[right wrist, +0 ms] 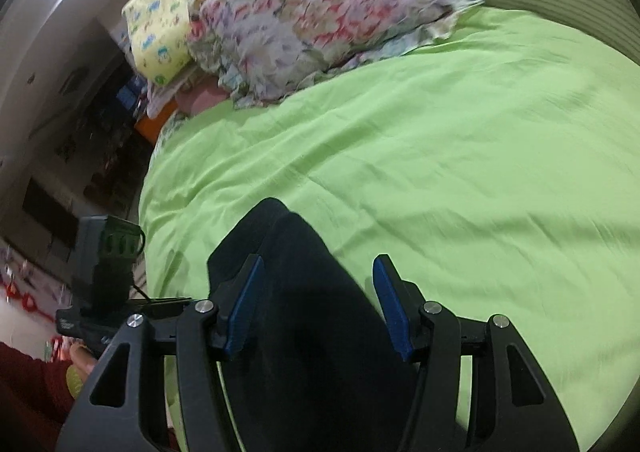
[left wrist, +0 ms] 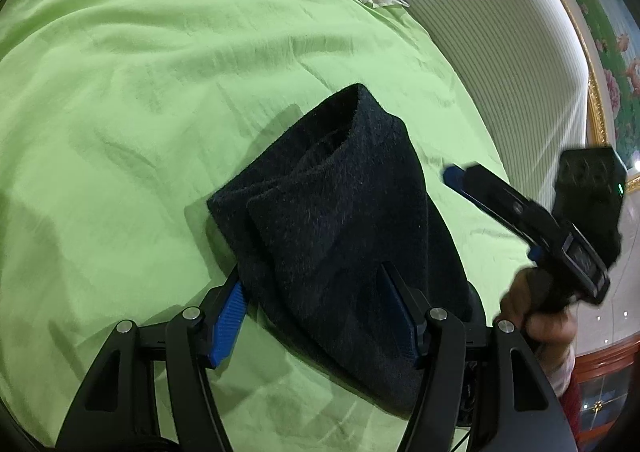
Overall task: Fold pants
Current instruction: 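Grasp the folded end with the left tool while the right tool grasps beside it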
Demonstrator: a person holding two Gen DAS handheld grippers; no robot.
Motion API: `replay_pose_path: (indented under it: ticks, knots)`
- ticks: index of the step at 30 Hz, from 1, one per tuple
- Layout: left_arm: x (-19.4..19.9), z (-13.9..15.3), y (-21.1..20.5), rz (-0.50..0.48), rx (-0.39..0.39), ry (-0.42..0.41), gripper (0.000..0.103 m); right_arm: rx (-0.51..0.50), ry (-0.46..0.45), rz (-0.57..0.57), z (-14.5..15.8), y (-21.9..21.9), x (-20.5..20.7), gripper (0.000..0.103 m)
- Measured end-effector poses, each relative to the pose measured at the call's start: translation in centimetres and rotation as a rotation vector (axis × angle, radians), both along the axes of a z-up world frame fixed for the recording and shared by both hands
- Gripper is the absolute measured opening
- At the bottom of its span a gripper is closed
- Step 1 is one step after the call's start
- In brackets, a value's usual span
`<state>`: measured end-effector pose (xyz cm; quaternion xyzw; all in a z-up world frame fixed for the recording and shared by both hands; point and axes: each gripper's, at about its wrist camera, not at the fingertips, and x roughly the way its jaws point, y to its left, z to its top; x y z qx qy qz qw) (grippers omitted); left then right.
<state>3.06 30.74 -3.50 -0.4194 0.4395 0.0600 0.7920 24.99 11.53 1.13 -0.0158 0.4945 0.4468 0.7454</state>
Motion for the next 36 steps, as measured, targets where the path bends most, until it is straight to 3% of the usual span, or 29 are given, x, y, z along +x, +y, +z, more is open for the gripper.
replay_pose_path:
  ticks: [8, 11, 13, 17, 21, 29, 36]
  knots:
    - [-1.0, 0.3, -0.2, 0.005, 0.025, -0.019, 0.059, -0.085, 0.075, 0.129, -3.3, 3.6, 1.3, 0.058]
    - [-0.7, 0.4, -0.3, 0.011, 0.079, -0.002, 0.042, -0.089, 0.045, 0.127, -3.5, 3.8, 0.6, 0.045]
    - [-0.7, 0.5, -0.3, 0.015, 0.088, -0.003, 0.03, -0.09, 0.022, 0.115, -3.0, 3.5, 0.2, 0.031]
    - [-0.9, 2.2, -1.1, -0.009, 0.119, -0.044, 0.024, -0.063, -0.039, 0.099, -1.0, 2.6, -1.1, 0.025]
    - [-1.2, 5.0, -2.9, -0.045, 0.175, -0.105, 0.022, 0.011, -0.075, 0.053, 1.8, 0.3, -2.1, 0.024]
    - [-1.9, 10.6, -7.7, -0.148, 0.193, -0.234, 0.021, 0.135, -0.142, -0.053, 7.0, -6.8, -6.3, 0.024]
    - [-1.2, 13.5, -14.4, -0.303, 0.206, -0.309, 0.021, 0.167, -0.188, -0.178, 8.4, -14.0, -10.0, 0.022]
